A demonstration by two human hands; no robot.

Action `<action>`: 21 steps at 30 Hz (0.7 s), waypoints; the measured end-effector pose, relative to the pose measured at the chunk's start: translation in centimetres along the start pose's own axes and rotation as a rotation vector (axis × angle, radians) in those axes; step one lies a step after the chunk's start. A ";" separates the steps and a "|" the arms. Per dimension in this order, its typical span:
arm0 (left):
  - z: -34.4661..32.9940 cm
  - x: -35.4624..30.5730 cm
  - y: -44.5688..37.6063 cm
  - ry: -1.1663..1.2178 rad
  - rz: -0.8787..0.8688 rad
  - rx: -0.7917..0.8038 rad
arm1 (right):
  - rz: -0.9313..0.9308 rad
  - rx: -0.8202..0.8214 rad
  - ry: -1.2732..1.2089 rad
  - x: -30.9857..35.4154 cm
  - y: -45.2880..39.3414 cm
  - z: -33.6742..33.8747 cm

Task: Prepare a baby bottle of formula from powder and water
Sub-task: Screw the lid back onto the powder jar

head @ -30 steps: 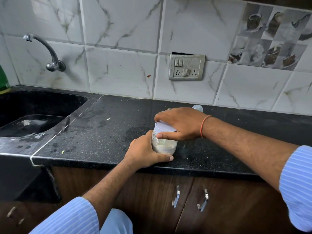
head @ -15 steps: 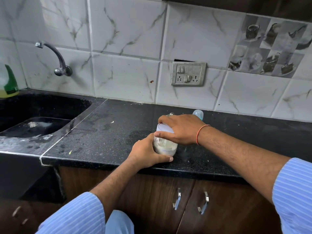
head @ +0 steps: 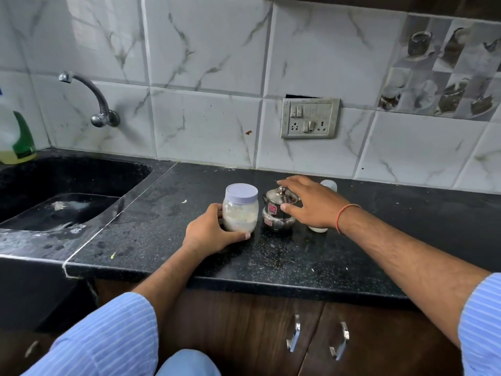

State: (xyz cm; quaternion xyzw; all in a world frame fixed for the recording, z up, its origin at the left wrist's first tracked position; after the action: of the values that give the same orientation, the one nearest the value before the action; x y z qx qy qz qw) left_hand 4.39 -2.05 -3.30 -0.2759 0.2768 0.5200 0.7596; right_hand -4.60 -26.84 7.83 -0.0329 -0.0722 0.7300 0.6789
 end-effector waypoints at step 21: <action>-0.4 0.2 -0.5 -0.078 -0.018 -0.043 | 0.016 -0.024 0.011 1.0 0.0 -1.8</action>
State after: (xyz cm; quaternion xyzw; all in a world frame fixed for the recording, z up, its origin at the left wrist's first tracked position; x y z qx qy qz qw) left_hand 4.92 -2.37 -3.65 -0.2743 0.2333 0.5293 0.7682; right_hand -4.44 -25.75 6.10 -0.0458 -0.0769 0.7342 0.6731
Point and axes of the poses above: each hand's wrist, its own y-axis away from the middle knuckle, its own z-axis out of the back of the hand, x = y × z, the point moved 3 cm from there along -y, towards the middle knuckle, and after that the axes turned 3 degrees about x, right-handed, at the moved point
